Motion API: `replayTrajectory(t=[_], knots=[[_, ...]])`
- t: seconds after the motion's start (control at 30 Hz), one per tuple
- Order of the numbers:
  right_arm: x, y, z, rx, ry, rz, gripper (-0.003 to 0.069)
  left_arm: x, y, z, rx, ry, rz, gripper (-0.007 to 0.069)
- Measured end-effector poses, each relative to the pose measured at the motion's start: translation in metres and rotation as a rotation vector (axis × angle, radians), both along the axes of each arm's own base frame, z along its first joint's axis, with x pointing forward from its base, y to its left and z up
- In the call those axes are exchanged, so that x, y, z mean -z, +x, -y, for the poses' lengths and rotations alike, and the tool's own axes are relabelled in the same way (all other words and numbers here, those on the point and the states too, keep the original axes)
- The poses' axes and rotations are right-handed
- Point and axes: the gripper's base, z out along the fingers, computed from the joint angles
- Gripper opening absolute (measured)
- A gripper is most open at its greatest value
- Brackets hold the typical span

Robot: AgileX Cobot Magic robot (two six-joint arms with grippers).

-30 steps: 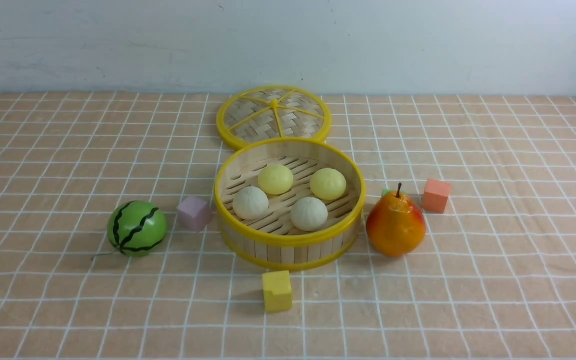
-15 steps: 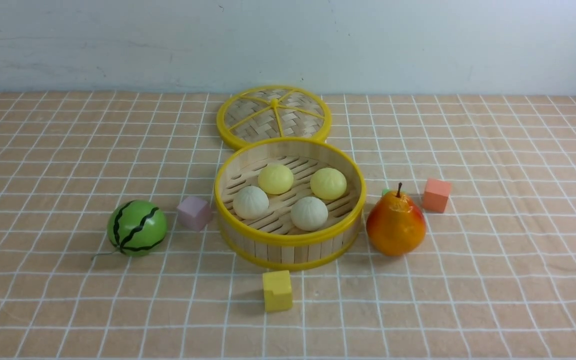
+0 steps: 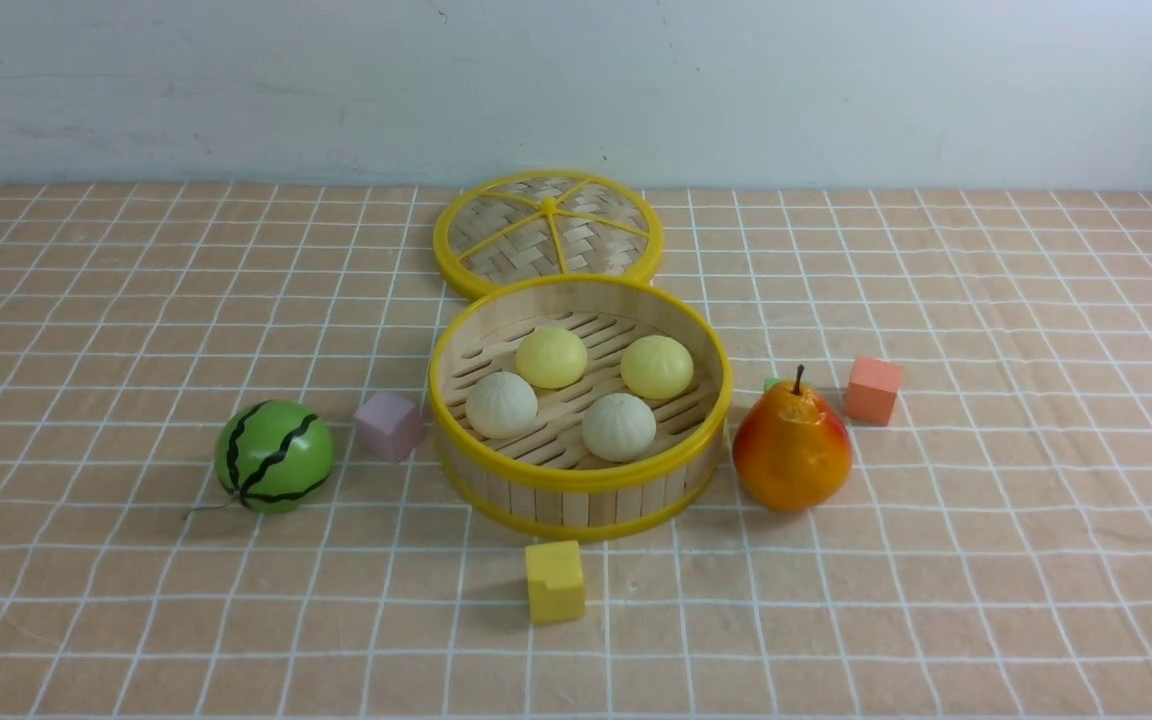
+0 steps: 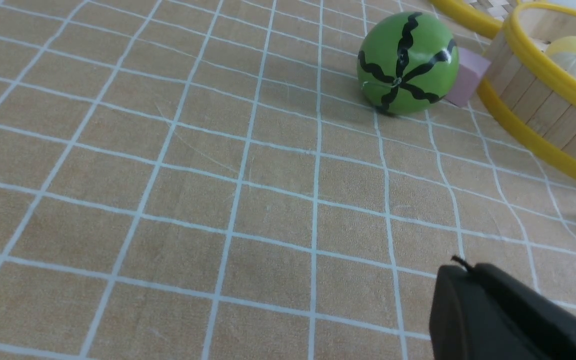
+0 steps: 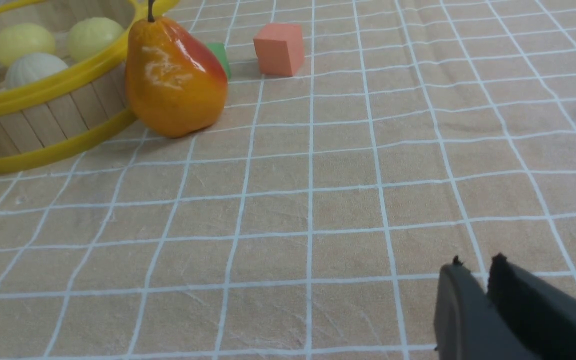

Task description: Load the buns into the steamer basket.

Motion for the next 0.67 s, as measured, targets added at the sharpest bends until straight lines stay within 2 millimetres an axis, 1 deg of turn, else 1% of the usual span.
replayTrajectory(t=[0.67], knots=[[0.0000,0.0000,0.0000,0.000,0.000,0.000,0.0106,0.0000,0.0000,0.0000,0.000,0.000,0.000,-0.0011]])
